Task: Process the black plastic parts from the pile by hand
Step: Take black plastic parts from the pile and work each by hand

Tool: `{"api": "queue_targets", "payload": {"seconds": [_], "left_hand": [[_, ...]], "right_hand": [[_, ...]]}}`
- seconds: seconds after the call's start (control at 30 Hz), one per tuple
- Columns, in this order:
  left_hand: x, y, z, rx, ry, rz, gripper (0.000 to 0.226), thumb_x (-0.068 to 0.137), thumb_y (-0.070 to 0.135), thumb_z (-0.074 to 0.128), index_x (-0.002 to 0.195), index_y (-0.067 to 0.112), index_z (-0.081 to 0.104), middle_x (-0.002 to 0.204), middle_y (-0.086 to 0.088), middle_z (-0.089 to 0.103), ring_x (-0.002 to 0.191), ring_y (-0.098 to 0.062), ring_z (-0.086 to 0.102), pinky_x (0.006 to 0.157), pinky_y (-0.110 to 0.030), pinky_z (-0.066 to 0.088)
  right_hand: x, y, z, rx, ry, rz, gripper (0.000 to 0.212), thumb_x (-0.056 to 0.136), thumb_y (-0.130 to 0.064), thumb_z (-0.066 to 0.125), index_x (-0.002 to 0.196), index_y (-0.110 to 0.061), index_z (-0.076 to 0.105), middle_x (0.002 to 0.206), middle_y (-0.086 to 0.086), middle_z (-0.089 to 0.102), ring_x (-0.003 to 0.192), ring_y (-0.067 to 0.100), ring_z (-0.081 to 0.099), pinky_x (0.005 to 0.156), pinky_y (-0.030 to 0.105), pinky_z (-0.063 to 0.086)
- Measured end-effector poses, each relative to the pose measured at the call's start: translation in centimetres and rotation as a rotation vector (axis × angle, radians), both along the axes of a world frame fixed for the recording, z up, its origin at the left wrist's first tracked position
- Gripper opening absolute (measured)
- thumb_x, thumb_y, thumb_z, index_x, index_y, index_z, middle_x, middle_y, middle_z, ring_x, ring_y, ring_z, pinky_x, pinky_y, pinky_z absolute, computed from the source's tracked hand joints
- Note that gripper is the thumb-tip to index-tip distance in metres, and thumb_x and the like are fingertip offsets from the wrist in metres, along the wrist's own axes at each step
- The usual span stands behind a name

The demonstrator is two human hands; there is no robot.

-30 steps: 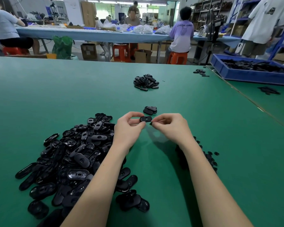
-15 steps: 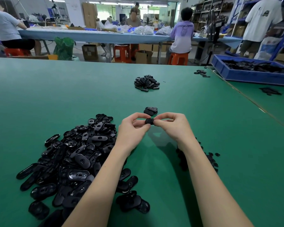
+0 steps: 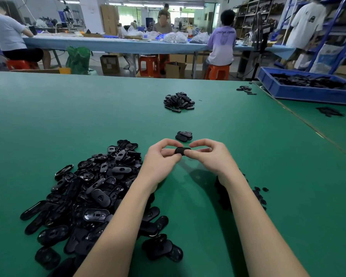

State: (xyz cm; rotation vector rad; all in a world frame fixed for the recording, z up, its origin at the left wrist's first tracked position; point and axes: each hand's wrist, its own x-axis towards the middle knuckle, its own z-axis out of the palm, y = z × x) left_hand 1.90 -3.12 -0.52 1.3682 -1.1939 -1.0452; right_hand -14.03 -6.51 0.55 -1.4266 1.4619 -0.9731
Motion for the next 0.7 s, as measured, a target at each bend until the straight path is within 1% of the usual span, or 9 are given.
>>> {"api": "queue_targets", "payload": {"seconds": [0.07, 0.13, 0.2, 0.23, 0.33, 0.47, 0.57, 0.7], "left_hand": [[0.13, -0.03, 0.12, 0.018, 0.043, -0.025, 0.023, 0.087, 0.003, 0.066, 0.096, 0.023, 0.071, 0.085, 0.002, 0.078, 0.069, -0.010, 0.059, 0.061, -0.017, 0.049], [0.04, -0.05, 0.10, 0.021, 0.092, -0.017, 0.017, 0.088, 0.003, 0.068, 0.095, 0.018, 0.072, 0.082, -0.001, 0.077, 0.072, -0.011, 0.063, 0.068, -0.017, 0.054], [-0.13, -0.11, 0.03, 0.013, 0.115, 0.005, 0.014, 0.088, 0.001, 0.069, 0.092, 0.014, 0.072, 0.080, -0.005, 0.075, 0.074, -0.013, 0.065, 0.075, -0.021, 0.056], [-0.16, -0.13, -0.01, 0.009, 0.112, 0.010, 0.014, 0.088, 0.000, 0.069, 0.090, 0.014, 0.072, 0.079, -0.005, 0.075, 0.073, -0.014, 0.065, 0.075, -0.020, 0.056], [-0.08, -0.08, 0.11, 0.009, 0.107, 0.022, 0.015, 0.088, 0.000, 0.070, 0.089, 0.016, 0.071, 0.077, -0.004, 0.076, 0.071, -0.013, 0.065, 0.074, -0.019, 0.054], [-0.09, 0.05, 0.19, 0.022, 0.081, 0.026, 0.013, 0.086, 0.003, 0.073, 0.091, 0.015, 0.072, 0.086, -0.007, 0.078, 0.073, -0.013, 0.067, 0.077, -0.022, 0.054], [-0.15, 0.04, 0.16, 0.023, 0.066, 0.046, 0.014, 0.086, 0.003, 0.074, 0.091, 0.015, 0.072, 0.088, -0.009, 0.077, 0.072, -0.013, 0.068, 0.071, -0.017, 0.054], [-0.02, -0.15, 0.16, 0.027, 0.051, 0.047, 0.014, 0.086, 0.002, 0.075, 0.090, 0.015, 0.072, 0.088, -0.010, 0.076, 0.071, -0.011, 0.069, 0.071, -0.015, 0.055]], "right_hand": [[-0.25, -0.02, -0.12, 0.024, -0.056, 0.032, 0.017, 0.074, -0.032, 0.090, 0.080, -0.025, 0.076, 0.070, -0.010, 0.068, 0.050, 0.001, 0.052, 0.054, 0.020, 0.039], [-0.33, 0.00, -0.20, 0.026, -0.053, 0.060, 0.018, 0.074, -0.030, 0.090, 0.078, -0.022, 0.074, 0.064, -0.010, 0.063, 0.047, 0.000, 0.049, 0.056, 0.022, 0.037], [-0.30, -0.02, -0.24, 0.009, -0.018, 0.079, 0.019, 0.075, -0.028, 0.090, 0.078, -0.021, 0.073, 0.057, -0.015, 0.061, 0.048, 0.000, 0.051, 0.052, 0.016, 0.037], [-0.27, -0.03, -0.24, -0.002, -0.004, 0.086, 0.017, 0.076, -0.028, 0.090, 0.078, -0.021, 0.074, 0.056, -0.016, 0.062, 0.050, -0.001, 0.053, 0.050, 0.013, 0.037], [-0.24, -0.07, -0.15, -0.035, 0.020, 0.104, 0.011, 0.079, -0.025, 0.086, 0.079, -0.022, 0.076, 0.059, -0.015, 0.065, 0.054, 0.000, 0.056, 0.049, 0.010, 0.038], [-0.10, -0.16, -0.26, -0.055, 0.029, 0.073, 0.009, 0.078, -0.022, 0.085, 0.076, -0.022, 0.076, 0.063, -0.013, 0.069, 0.055, -0.001, 0.058, 0.051, 0.009, 0.040], [0.17, -0.17, -0.53, -0.068, 0.047, 0.066, 0.010, 0.077, -0.021, 0.084, 0.075, -0.020, 0.074, 0.058, -0.015, 0.066, 0.050, -0.004, 0.055, 0.049, 0.008, 0.038], [0.33, -0.14, -0.70, -0.086, 0.040, 0.053, 0.011, 0.076, -0.020, 0.083, 0.074, -0.019, 0.072, 0.054, -0.017, 0.064, 0.047, -0.005, 0.053, 0.047, 0.008, 0.037]]}}
